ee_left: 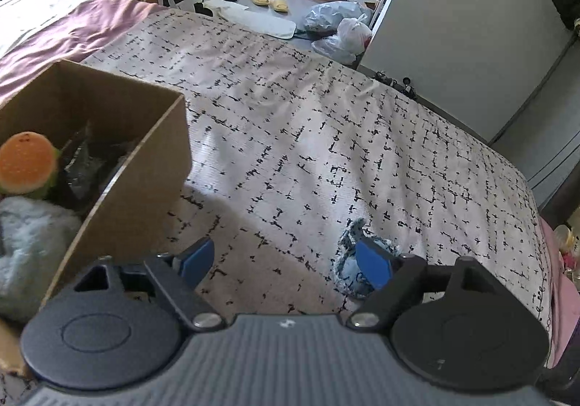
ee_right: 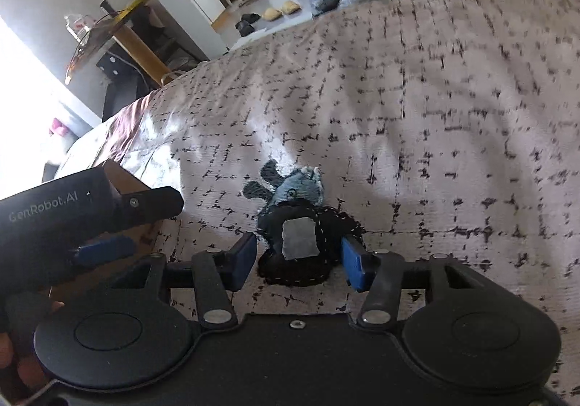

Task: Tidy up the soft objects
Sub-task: 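Move both open tools toward the denim plush and black item on the bed, then grasp the denim plush with the left tool while the right tool grasps the black item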

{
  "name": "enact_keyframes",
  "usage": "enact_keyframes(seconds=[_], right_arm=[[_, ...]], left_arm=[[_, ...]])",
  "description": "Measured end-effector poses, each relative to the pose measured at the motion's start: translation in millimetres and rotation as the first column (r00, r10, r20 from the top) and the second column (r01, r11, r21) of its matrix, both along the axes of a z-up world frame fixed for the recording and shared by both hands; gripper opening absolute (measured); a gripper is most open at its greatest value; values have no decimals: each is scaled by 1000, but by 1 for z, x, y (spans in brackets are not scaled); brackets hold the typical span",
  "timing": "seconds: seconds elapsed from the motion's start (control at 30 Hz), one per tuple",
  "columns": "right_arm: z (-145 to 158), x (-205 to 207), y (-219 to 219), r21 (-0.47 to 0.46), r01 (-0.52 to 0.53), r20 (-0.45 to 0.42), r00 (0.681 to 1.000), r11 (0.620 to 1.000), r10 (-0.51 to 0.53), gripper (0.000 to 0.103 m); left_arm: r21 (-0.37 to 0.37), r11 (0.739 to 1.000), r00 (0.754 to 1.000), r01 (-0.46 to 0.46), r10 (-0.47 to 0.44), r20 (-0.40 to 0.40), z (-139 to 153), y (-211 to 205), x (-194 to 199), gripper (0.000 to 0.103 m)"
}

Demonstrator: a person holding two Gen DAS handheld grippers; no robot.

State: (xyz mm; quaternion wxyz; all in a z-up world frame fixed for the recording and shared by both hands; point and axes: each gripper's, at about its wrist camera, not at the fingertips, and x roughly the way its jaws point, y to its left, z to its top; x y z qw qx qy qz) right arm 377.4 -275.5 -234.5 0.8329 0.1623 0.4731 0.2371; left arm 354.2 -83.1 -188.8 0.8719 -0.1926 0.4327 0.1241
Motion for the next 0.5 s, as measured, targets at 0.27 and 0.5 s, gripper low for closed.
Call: enact_keyframes(seconds=[0.27,0.5], right_arm=[[-6,4,2,-53,-12,4,1000,998,12,45],[4,4,-10,-62,31,26,999,998,-29,36]], left_arm=[[-30,999,1000,19,-20,-25,-21,-6,15,85],[-62,997,998,50,-52,-22,-28,-13,21,85]])
